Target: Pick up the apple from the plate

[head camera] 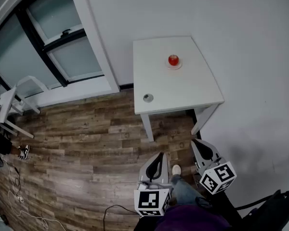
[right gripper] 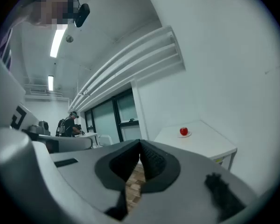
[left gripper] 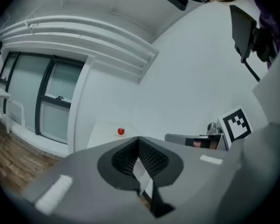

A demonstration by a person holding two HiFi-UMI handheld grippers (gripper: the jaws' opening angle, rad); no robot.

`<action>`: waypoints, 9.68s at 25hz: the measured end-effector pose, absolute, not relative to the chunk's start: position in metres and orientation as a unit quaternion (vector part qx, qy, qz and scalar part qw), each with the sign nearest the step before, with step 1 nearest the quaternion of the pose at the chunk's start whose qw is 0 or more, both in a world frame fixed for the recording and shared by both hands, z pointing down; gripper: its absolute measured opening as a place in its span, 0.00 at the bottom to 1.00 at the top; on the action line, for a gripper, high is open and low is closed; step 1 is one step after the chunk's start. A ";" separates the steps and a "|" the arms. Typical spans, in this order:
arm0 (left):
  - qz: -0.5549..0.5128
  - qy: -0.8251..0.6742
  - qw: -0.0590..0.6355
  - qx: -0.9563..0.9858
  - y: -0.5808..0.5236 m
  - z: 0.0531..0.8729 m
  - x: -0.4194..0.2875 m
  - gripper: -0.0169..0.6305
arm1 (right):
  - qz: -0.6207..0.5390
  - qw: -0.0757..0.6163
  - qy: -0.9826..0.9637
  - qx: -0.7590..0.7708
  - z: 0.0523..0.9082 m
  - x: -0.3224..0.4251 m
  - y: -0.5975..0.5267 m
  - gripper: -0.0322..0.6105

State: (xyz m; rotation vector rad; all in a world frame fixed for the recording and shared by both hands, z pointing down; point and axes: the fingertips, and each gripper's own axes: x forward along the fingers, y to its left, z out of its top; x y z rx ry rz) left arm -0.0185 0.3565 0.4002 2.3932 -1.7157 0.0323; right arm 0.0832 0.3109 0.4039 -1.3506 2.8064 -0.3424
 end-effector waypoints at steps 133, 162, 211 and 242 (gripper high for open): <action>0.102 -0.581 0.209 0.780 -0.188 0.451 -0.065 0.04 | -0.186 -0.309 0.831 -0.422 0.596 0.058 -0.314 0.60; 0.081 -0.586 0.180 0.786 -0.189 0.426 -0.063 0.04 | -0.126 -0.195 0.857 -0.461 0.474 0.077 -0.300 0.60; 0.018 -0.599 0.120 0.792 -0.173 0.352 -0.073 0.04 | -0.020 -0.007 0.882 -0.472 0.307 0.097 -0.229 0.60; 0.012 -0.606 0.112 0.787 -0.164 0.348 -0.072 0.04 | -0.016 -0.003 0.890 -0.456 0.307 0.091 -0.226 0.60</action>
